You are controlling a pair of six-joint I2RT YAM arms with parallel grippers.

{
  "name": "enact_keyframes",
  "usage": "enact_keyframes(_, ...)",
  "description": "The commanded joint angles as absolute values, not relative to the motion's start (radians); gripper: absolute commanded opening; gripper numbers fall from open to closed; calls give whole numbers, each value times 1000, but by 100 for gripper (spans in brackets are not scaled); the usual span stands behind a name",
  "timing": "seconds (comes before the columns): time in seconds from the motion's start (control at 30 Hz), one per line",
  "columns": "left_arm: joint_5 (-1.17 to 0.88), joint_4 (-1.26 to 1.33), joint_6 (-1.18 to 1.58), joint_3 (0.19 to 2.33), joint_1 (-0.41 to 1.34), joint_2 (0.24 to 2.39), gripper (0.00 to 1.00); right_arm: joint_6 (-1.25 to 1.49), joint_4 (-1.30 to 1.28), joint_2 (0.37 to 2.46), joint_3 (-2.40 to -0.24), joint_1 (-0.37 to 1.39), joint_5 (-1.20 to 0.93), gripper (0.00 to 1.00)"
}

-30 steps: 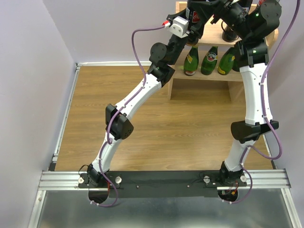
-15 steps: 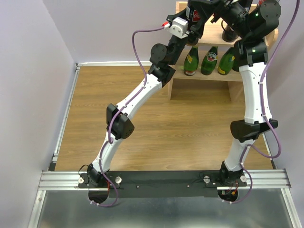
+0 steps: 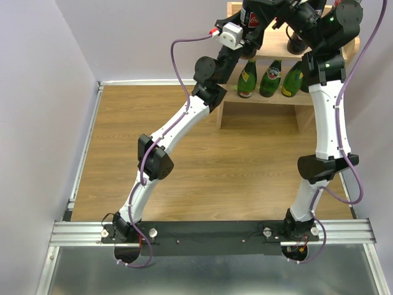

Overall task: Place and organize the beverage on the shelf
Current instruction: Adjust the drink.

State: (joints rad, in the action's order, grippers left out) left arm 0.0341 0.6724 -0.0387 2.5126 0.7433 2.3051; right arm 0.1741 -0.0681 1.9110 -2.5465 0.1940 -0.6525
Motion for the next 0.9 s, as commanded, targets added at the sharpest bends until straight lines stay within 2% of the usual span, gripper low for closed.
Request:
enact_keyframes(0.0,-8,770,-46,2553,762,2301,61,117,-81,1971,-2540,150,-535,64)
enact_keyframes(0.7,-9,776,-41,2553,762,2312,61,-25,-75,1980,-2517,127,-667,69)
enact_keyframes(0.83,-9,776,-41,2553,761,2315,56,-21,-75,1985,-2522,121,-675,71)
enact_keyframes(0.87,-9,776,-41,2553,761,2315,52,-20,-74,1988,-2523,121,-678,72)
